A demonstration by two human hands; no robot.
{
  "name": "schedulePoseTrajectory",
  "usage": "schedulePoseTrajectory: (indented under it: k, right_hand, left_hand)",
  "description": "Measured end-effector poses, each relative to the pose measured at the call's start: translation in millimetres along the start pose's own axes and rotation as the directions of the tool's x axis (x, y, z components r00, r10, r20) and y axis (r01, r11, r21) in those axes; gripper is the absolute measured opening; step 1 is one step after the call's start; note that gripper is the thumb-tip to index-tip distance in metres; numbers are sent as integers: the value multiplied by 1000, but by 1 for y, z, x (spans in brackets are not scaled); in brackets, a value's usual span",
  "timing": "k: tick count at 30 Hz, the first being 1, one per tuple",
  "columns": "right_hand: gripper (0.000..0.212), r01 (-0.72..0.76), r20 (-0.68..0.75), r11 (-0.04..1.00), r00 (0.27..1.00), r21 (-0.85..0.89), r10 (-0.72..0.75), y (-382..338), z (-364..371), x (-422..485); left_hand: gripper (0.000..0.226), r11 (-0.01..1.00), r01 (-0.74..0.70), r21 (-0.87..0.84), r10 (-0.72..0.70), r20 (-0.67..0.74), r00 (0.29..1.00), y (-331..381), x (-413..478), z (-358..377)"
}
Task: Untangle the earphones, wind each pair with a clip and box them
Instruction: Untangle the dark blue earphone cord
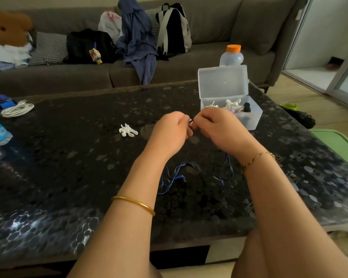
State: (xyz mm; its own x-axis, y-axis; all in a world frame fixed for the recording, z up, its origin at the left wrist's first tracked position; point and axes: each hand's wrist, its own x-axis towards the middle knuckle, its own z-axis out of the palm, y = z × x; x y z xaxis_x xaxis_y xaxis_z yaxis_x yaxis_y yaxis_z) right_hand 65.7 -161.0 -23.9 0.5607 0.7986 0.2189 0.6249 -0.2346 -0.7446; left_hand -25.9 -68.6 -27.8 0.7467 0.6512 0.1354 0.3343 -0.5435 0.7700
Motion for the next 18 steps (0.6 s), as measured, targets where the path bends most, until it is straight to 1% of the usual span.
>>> schedulePoseTrajectory:
  k: [2, 4, 5, 6, 7, 8, 9, 10, 11, 12, 13, 14, 15, 16, 18]
  right_hand:
    - [21, 15, -97, 992, 995, -123, -27, 6, 2, 3]
    - [17, 11, -153, 992, 988, -126, -30, 10, 3, 5]
    - [15, 7, -165, 994, 986, -105, -24, 11, 2, 6]
    - [14, -5, -165, 997, 986, -82, -9, 12, 2, 6]
    - [14, -24, -151, 998, 988, -56, 15, 13, 2, 6]
    - [16, -44, -119, 999, 992, -19, 42, 13, 2, 6]
    - [18, -65, -71, 997, 995, 31, 67, 13, 2, 5]
    - [19, -91, -9, 992, 996, 85, 92, 11, 3, 3]
    - [20, -120, 59, 985, 992, 124, 114, 10, 4, 2]
    - [20, -145, 124, 980, 984, 139, 128, 8, 5, 0]
    - [20, -164, 181, 977, 974, 136, 138, 6, 7, -1]
    - [20, -179, 229, 975, 963, 132, 145, 4, 8, -2]
    - [20, -194, 269, 972, 951, 133, 153, 3, 8, -3]
    - [20, -209, 306, 968, 939, 138, 159, 2, 8, -4]
    - [19, -225, 366, 964, 917, 143, 160, -1, 6, -5]
  left_hand:
    - [39, 997, 64, -53, -60, 76, 995, 5, -1, 0]
    - [37, 980, 147, -136, -125, 158, 980, 8, -2, -2]
    - [36, 952, 199, -232, -156, 190, 969, 9, -3, -4]
    - [35, 889, 269, -370, -196, 224, 955, 9, -3, -6]
    - [34, 776, 345, -528, -233, 268, 935, 10, -2, -9]
    - [34, 623, 405, -670, -253, 317, 914, 9, -1, -12]
    - [34, 464, 435, -771, -259, 352, 899, 9, -1, -16]
    - [35, 325, 441, -837, -260, 369, 892, 8, -1, -19]
    - [36, 219, 426, -878, -261, 368, 892, 7, -2, -20]
    - [36, 159, 392, -906, -269, 342, 900, 6, -2, -21]
    - [34, 143, 350, -926, -287, 299, 910, 5, -1, -21]
    - [31, 162, 309, -937, -314, 248, 917, 4, -1, -20]
    - [27, 210, 272, -939, -346, 189, 919, 3, 0, -20]
    - [24, 295, 241, -925, -380, 118, 918, 3, 0, -19]
    - [21, 550, 199, -811, -415, -58, 908, 1, 2, -17]
